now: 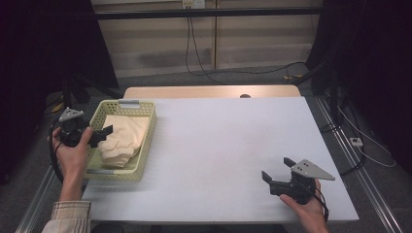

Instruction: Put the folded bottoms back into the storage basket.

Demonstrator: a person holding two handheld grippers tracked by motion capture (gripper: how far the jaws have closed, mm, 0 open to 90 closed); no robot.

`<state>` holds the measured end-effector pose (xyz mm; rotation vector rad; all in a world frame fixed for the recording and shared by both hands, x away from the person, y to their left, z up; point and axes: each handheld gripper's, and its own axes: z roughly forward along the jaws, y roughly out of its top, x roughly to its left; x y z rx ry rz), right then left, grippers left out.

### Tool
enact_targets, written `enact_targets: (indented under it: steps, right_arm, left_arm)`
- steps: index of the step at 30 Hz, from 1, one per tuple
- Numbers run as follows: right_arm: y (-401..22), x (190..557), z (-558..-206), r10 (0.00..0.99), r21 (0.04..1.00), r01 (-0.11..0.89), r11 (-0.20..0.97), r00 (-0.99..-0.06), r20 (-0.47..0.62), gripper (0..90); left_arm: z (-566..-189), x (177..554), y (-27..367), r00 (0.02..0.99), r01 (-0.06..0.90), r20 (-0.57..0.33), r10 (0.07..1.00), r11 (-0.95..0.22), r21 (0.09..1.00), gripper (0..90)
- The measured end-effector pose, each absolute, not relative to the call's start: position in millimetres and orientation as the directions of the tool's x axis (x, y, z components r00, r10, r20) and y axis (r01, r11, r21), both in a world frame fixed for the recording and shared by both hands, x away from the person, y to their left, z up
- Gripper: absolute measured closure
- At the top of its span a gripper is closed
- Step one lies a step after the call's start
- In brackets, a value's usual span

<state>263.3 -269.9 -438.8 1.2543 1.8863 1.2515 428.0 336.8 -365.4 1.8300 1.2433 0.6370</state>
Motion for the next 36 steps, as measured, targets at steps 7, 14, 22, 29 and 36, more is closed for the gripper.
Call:
enact_targets:
  steps: [7,14,22,29,36]
  right_arm:
    - [-270,264,-439,0.907,0.907,0.399,0.133,-0.417,0.05,7.8]
    - [-269,264,-439,0.908,0.907,0.399,0.132,-0.417,0.051,7.8]
    - [-269,264,-439,0.908,0.907,0.399,0.132,-0.415,0.051,7.8]
    - [-269,264,-439,0.908,0.908,0.398,0.131,-0.416,0.052,7.8]
    - [-268,264,-439,0.907,0.908,0.397,0.13,-0.419,0.053,7.8]
  left_arm:
    - [-363,416,337,0.407,0.506,-0.05,0.912,-0.18,0.843,8.1]
    - [-364,403,338,0.444,0.484,-0.065,0.894,-0.178,0.857,8.0]
    - [-368,389,334,0.452,0.477,-0.041,0.891,-0.203,0.855,7.9]
    - [-372,379,330,0.449,0.47,-0.027,0.893,-0.211,0.857,7.9]
    - [-370,367,324,0.459,0.462,-0.015,0.888,-0.224,0.858,7.9]
